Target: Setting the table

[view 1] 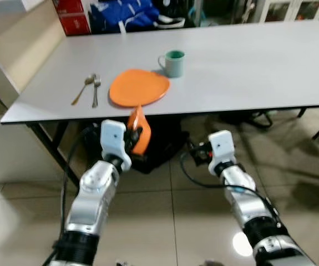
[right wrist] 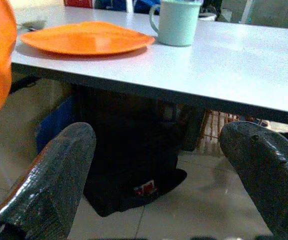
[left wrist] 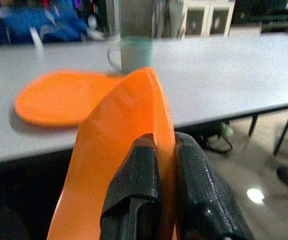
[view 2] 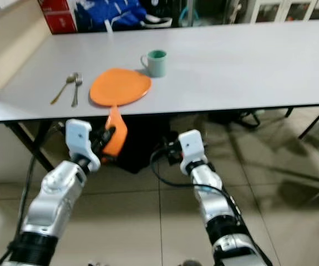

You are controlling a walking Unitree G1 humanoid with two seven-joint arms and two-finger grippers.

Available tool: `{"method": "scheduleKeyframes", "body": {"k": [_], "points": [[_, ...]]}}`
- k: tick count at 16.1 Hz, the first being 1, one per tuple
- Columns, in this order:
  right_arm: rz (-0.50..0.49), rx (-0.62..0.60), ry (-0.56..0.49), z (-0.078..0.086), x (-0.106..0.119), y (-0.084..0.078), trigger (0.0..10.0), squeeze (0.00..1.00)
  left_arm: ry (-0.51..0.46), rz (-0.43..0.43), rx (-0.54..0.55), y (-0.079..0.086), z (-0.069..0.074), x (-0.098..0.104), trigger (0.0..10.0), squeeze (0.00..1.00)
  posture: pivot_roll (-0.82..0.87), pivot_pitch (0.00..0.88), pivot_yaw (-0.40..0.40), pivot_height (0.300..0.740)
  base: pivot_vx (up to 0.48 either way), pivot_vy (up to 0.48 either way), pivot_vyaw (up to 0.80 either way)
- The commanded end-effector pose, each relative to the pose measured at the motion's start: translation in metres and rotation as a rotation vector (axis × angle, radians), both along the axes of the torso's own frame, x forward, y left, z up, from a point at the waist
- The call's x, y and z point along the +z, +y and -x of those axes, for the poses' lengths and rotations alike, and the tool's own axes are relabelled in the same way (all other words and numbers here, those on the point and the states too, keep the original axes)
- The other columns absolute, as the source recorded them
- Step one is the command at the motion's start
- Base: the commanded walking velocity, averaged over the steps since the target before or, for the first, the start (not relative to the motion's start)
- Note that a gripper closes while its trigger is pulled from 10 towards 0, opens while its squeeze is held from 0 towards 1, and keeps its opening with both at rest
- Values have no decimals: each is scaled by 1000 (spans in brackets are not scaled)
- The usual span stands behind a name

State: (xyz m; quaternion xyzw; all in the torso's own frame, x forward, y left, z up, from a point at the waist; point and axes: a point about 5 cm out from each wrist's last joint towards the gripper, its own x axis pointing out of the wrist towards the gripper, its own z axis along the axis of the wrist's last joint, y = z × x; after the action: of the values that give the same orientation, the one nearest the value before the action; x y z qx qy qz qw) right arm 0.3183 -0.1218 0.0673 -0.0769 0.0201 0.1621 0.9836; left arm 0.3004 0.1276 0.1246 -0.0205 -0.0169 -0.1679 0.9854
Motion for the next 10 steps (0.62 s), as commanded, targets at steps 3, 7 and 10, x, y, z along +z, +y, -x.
{"method": "scheduleKeyframes", "body": {"k": [3, 7, 10], "points": [[-54, 16, -86, -3, 20, 9, 10000, 0, -105, -71, 1, 1, -2, 22, 0, 0, -116, 0, 95, 736, 0, 0, 0], [-106, -26, -271, -18, 72, 7, 10000, 0, -198, -119, 29, 8, -11, 52, 0, 0, -117, 0, 98, 736, 0, 0, 0], [-103, -76, -315, -26, 88, -5, 10000, 0, -204, -140, 18, 10, -13, 54, 0, 0, -123, 0, 102, 736, 0, 0, 0]]}}
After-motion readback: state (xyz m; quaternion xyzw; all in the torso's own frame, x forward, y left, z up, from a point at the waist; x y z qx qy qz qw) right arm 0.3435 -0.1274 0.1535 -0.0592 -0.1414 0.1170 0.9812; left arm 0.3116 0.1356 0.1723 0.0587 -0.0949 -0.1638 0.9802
